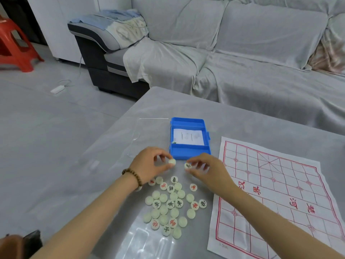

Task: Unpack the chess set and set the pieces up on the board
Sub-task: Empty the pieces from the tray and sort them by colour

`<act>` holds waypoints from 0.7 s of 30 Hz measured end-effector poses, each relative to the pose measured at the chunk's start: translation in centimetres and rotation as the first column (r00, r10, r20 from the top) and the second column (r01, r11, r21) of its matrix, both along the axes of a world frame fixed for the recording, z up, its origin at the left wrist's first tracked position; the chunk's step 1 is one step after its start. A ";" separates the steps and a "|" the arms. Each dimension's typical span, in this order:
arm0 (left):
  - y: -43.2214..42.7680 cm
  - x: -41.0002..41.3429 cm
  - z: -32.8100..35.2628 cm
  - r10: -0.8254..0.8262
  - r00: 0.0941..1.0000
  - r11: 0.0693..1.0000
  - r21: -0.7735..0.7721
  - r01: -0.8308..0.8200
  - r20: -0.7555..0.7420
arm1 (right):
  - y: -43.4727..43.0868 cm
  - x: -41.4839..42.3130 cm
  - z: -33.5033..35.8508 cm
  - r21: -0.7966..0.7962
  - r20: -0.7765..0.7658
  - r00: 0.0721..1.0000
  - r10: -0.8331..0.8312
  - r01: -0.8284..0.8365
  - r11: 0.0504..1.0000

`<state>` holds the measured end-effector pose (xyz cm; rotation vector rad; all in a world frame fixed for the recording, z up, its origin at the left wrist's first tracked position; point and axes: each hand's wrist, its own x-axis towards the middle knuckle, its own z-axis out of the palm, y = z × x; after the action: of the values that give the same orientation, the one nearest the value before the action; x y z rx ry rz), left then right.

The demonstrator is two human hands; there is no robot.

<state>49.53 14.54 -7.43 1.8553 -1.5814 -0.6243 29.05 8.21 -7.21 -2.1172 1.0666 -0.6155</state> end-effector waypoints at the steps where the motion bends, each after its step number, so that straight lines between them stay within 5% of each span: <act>1: 0.7 0.0 -0.5 -0.005 1.000 0.999 0.038 0.004 0.021 | 0.4 -0.1 -0.5 0.054 -0.059 0.998 -0.002 0.005 0.999; 8: 1.8 0.3 -1.1 0.017 0.996 0.994 0.105 -0.008 -0.085 | -0.1 0.1 0.4 0.200 -0.201 0.971 0.130 -0.089 0.976; 13: -0.2 1.4 -0.6 0.162 0.978 0.976 -0.168 -0.139 0.130 | -2.9 2.6 2.5 0.055 -0.039 0.999 0.011 -0.009 0.998; 17: -2.2 2.4 -2.0 0.156 0.979 0.988 -0.002 -0.157 0.132 | -5.7 4.9 1.5 0.154 -0.234 0.961 0.150 -0.116 0.981; 21: -2.7 2.4 -3.2 0.168 0.968 0.986 -0.043 -0.163 0.184 | -7.4 5.3 0.4 0.085 -0.354 0.913 0.203 -0.185 0.979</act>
<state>51.96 11.88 -10.68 2.0497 -1.5216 -0.3606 34.37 0.81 -6.80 -2.3108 1.0294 -0.1011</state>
